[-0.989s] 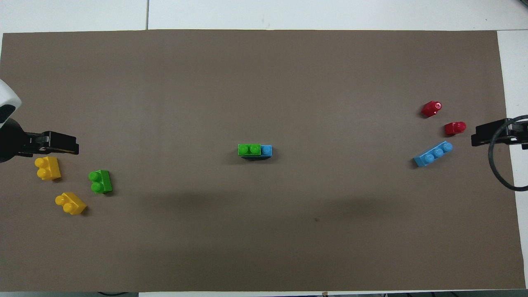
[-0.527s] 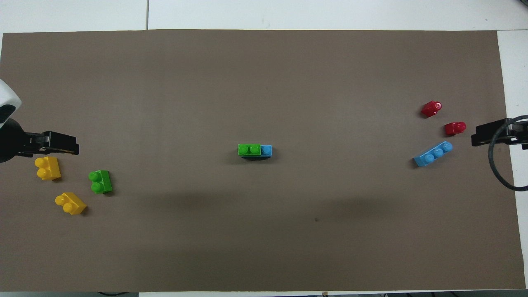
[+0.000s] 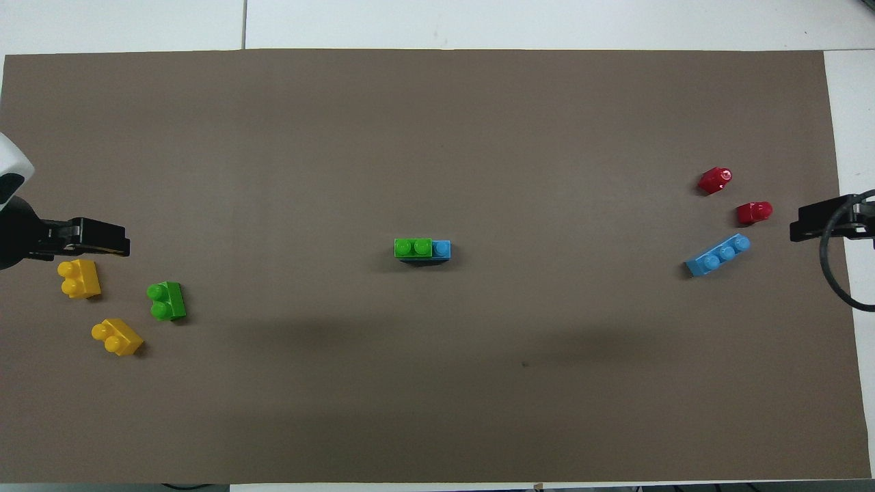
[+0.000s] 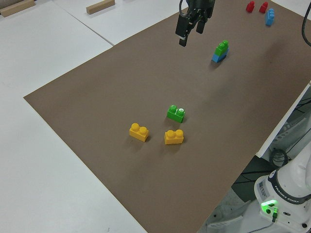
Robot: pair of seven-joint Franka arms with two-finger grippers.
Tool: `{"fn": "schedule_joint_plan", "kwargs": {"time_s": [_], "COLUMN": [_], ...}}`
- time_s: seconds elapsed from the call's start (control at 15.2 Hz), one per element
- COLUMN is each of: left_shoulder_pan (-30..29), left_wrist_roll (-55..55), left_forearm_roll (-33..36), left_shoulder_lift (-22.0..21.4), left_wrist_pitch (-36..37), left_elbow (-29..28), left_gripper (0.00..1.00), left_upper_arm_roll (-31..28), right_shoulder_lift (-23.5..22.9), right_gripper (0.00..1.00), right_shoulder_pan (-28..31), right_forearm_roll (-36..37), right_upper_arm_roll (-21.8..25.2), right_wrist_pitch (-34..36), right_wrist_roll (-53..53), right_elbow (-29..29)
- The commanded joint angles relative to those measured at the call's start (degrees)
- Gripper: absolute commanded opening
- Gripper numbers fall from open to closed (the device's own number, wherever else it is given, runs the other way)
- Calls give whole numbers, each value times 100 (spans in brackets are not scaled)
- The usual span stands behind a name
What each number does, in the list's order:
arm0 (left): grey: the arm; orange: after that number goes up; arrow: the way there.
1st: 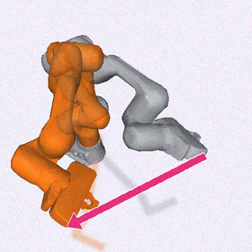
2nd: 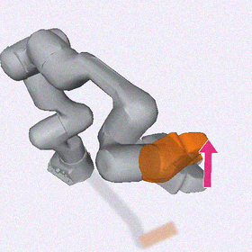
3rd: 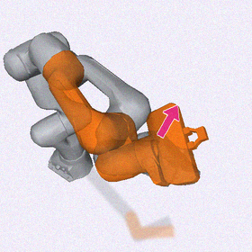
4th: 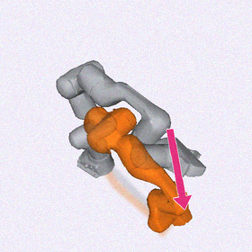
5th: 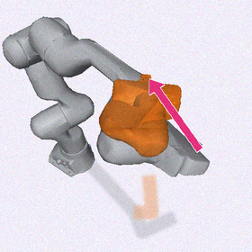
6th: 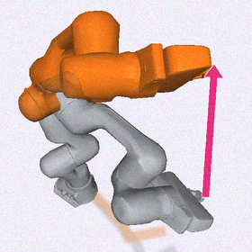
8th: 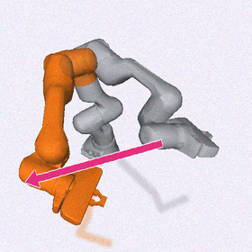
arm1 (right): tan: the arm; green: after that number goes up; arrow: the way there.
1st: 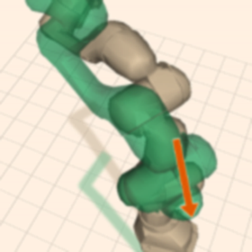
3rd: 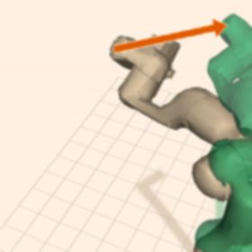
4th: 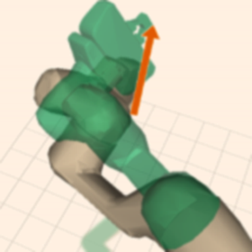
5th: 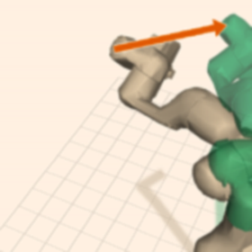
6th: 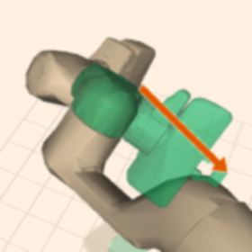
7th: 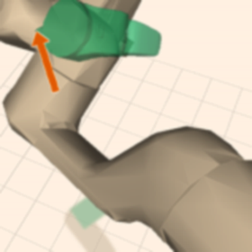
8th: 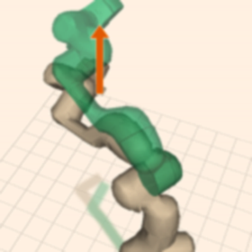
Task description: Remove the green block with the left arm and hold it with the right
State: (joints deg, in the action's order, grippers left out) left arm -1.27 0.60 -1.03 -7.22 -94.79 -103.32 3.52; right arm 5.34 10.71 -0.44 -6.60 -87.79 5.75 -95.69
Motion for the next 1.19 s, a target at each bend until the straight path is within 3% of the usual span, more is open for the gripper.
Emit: {"fn": "schedule_joint_plan", "kwargs": {"time_s": [0.0,0.59,1.12], "left_shoulder_pan": [-14,127,531], "left_wrist_roll": [27,1555,4550], "left_forearm_roll": [59,-2,-310], "left_shoulder_lift": [-148,-183,-298], "left_wrist_pitch": [31,40,-48], "left_elbow": [-153,-214,-425], "left_gripper": [100,100,100], "left_upper_arm_roll": [26,44,44], "right_shoulder_lift": [37,46,11], "right_gripper": [100,96,95], "right_shoulder_pan": [36,-78,-69], "right_forearm_roll": [-9,-17,-1061], "right_upper_arm_roll": [-43,-104,-104], "right_wrist_pitch": [78,87,43], "right_wrist_roll": [662,2648,5485], "right_elbow": [-20,-55,-64]}}
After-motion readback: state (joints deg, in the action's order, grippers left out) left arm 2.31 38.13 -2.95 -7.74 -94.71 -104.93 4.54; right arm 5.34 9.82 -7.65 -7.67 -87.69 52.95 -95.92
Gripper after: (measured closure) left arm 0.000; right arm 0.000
